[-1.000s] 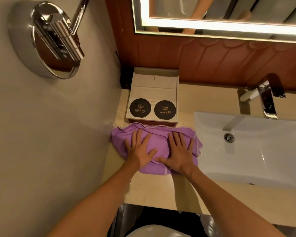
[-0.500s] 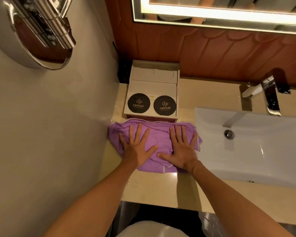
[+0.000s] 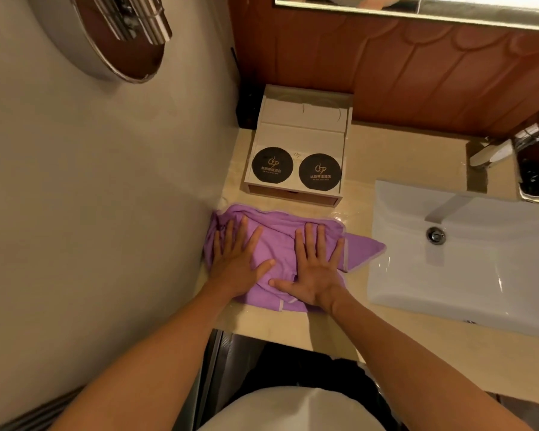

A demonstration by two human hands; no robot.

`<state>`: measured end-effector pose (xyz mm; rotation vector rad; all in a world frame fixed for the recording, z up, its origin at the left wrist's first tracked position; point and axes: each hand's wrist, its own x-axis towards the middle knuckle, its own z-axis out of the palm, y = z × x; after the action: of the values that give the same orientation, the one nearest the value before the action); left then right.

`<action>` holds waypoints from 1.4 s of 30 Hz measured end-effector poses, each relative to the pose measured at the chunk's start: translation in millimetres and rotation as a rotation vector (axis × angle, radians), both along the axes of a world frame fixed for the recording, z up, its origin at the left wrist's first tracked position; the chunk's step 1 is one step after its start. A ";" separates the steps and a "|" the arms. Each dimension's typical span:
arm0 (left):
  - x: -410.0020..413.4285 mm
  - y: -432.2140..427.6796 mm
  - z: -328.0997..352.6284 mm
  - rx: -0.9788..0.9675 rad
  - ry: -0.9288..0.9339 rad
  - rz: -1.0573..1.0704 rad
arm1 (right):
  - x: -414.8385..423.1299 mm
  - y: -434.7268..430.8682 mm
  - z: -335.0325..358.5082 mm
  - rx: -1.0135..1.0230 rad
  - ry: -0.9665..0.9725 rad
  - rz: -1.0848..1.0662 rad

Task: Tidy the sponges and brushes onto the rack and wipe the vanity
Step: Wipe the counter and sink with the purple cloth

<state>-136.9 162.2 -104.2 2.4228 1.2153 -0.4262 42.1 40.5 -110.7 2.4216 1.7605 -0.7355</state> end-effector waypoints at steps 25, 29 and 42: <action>-44.0 -124.3 8.4 -0.179 0.034 0.323 | -26.0 -88.1 18.5 -0.171 -0.028 0.186; -29.8 -148.5 6.1 -0.157 0.060 0.321 | -15.5 -111.7 18.6 -0.142 -0.012 0.202; 66.2 -227.0 14.2 -0.226 0.131 0.261 | 72.6 -204.3 11.5 -0.073 0.014 0.199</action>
<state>-70.7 -64.8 -90.1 2.0406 1.4321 -0.6135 114.7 -163.8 -99.2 2.1609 1.9088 -0.7800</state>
